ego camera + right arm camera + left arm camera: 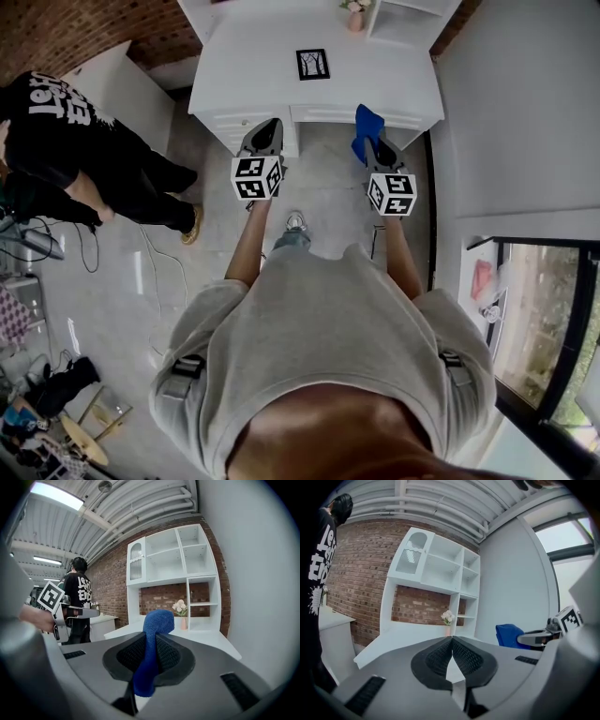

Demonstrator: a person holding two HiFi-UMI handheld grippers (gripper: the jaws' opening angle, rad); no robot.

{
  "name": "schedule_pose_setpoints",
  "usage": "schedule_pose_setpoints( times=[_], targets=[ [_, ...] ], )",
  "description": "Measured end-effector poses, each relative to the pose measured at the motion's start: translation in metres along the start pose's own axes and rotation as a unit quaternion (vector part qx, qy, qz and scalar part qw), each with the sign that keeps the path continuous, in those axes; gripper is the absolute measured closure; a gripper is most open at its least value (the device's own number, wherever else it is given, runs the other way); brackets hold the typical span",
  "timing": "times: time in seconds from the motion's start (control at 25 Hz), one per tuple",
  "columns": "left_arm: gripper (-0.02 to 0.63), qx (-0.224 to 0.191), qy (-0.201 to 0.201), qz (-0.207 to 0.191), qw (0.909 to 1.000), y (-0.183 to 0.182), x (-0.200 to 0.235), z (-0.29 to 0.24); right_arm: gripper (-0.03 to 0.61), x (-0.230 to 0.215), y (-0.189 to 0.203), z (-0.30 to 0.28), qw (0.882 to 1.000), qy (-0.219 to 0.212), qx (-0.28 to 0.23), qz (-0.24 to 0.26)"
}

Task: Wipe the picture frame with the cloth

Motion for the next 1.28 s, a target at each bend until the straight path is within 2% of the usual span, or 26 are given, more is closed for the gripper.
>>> schedule_pose_setpoints(
  times=[0.8, 1.28],
  targets=[
    [0.597, -0.013, 0.04, 0.013, 0.999, -0.023, 0.109, -0.116, 0.518, 0.004, -0.026, -0.145, 0.999, 0.037, 0.001, 0.021],
    [0.598, -0.002, 0.056, 0.02, 0.9982, -0.013, 0.136, -0.137, 0.518, 0.012, -0.012, -0.171, 0.998, 0.052, 0.017, 0.016]
  ],
)
Point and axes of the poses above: the fingertips, and each gripper's own axes: z backward along the fingers, x to its left, y out of its underside, the point moved 2 cm from there along z, backward along the fingers, and after that the axes turned 9 degrees about -x, right-handed, at the moved point
